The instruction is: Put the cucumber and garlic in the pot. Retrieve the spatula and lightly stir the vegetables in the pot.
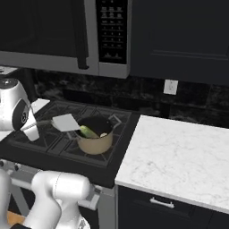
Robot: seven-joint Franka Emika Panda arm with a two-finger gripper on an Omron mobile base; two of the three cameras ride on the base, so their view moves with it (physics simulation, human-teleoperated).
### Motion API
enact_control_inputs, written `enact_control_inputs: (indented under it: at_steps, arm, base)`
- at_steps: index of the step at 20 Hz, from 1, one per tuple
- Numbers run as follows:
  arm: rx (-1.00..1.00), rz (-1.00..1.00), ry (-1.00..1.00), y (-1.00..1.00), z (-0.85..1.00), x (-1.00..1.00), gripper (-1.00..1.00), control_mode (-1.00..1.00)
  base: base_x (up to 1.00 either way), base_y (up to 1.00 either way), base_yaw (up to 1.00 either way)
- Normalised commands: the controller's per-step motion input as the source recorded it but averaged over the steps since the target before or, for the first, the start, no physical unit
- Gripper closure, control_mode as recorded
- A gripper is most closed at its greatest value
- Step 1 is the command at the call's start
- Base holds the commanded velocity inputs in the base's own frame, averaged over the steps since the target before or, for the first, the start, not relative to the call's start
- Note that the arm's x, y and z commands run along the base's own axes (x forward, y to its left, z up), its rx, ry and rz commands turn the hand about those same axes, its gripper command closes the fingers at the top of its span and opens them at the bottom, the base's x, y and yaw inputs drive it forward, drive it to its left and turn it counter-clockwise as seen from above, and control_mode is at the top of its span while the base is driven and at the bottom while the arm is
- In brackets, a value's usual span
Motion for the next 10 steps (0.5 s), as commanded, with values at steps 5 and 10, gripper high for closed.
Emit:
enact_control_inputs:
  at_steps: [5,10]
  arm:
    - [0.00,0.00,0.00,0.00,0.00,0.00,1.00,1.00]
    - [0.00,-0.29,0.01,-0.01,0.00,0.49,1.00,-1.00]
  base:
    - [0.67,-0.30,-0.05]
    - [0.00,0.00,0.00]
